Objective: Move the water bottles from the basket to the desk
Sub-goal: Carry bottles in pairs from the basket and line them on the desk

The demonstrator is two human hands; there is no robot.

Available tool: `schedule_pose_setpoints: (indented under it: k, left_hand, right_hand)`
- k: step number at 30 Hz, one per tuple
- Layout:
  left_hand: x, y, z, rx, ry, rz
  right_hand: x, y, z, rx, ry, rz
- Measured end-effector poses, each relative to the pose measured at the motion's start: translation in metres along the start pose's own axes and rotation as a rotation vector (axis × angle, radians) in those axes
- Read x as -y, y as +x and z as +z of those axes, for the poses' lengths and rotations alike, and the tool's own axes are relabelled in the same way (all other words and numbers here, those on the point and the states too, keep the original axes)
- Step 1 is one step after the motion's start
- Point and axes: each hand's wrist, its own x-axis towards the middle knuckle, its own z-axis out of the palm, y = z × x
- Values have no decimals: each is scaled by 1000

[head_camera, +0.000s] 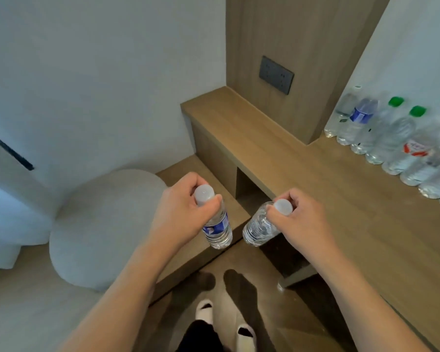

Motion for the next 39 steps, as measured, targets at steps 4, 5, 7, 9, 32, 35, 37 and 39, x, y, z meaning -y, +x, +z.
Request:
schedule_pose_setpoints:
  k: [4, 5, 7, 9, 32, 35, 37, 39]
  left_hand:
    - [-4, 81, 17, 112, -1, 81]
    - [-5, 99, 21, 159, 16, 114]
    - [-12, 136, 25, 255, 43, 194]
    - [-24, 174, 30, 308, 64, 264]
    - [-200, 370, 285, 611, 494, 836]
    - [-223, 386, 315, 614, 541, 882]
    - [-234, 396, 334, 605, 588, 893]
    - [-241, 405, 352, 578, 657, 891]
  right_hand:
    - [8, 61, -5, -125, 14, 87]
    - [9, 72, -6, -152, 16, 116]
    - [11, 92, -11, -216, 36, 176]
    - [14, 111, -19, -276, 31, 223]
    - [-135, 281, -171, -593, 79, 434]
    - [-146, 302, -188, -563, 54, 470]
    - [-153, 317, -197, -572, -21, 430]
    - [-159, 329, -204, -544, -37, 416]
